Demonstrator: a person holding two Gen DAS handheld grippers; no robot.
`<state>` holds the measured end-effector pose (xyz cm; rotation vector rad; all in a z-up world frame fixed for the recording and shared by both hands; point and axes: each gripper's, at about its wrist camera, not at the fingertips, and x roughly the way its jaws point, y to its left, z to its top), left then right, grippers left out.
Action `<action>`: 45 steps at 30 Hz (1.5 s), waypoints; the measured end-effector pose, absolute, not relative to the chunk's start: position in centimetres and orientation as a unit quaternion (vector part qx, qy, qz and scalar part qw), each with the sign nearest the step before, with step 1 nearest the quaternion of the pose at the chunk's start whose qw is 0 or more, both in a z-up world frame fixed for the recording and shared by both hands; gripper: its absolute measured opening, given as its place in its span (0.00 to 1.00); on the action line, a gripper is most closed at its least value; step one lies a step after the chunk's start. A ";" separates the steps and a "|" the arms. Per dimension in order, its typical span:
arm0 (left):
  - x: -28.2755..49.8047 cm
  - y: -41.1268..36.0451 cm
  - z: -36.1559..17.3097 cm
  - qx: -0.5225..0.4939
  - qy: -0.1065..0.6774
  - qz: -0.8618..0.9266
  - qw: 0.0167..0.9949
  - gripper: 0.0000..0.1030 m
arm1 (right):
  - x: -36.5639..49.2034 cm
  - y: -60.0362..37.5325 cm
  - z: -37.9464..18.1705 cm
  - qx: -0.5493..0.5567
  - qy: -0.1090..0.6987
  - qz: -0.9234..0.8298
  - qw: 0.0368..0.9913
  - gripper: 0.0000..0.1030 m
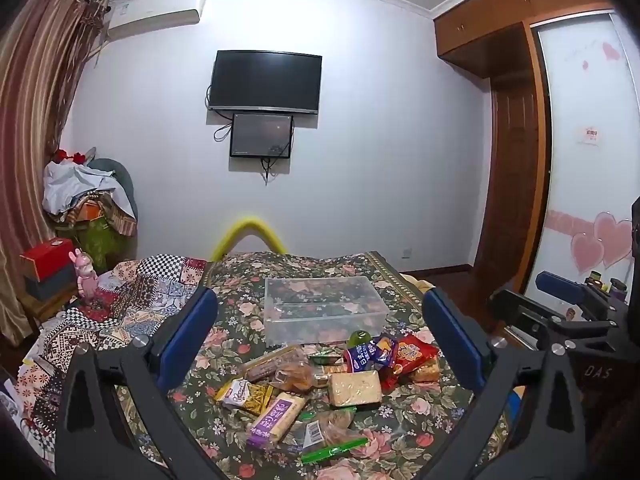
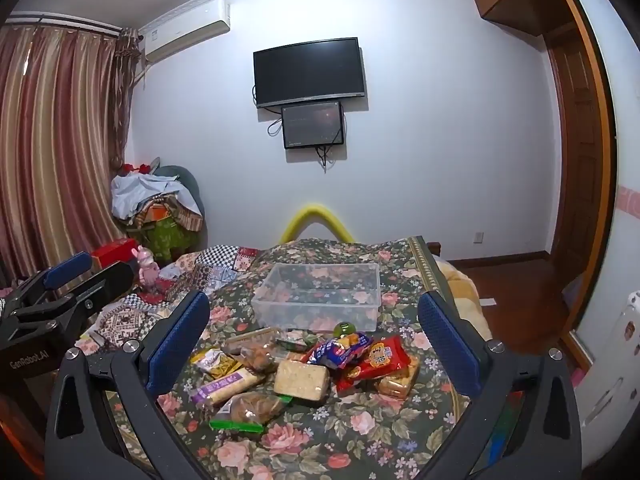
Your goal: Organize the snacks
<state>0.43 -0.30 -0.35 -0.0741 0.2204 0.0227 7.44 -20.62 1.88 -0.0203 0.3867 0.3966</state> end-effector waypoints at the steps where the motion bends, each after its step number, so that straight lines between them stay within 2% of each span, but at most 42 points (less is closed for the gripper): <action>1: 0.5 -0.3 -0.4 -0.037 0.111 0.011 0.993 1.00 | 7.4 -20.6 1.9 -0.010 0.191 0.196 0.962 1.00; 45: 0.4 -0.2 -0.2 -0.038 0.109 0.013 0.993 1.00 | 7.7 -20.6 1.9 -0.010 0.186 0.202 0.961 1.00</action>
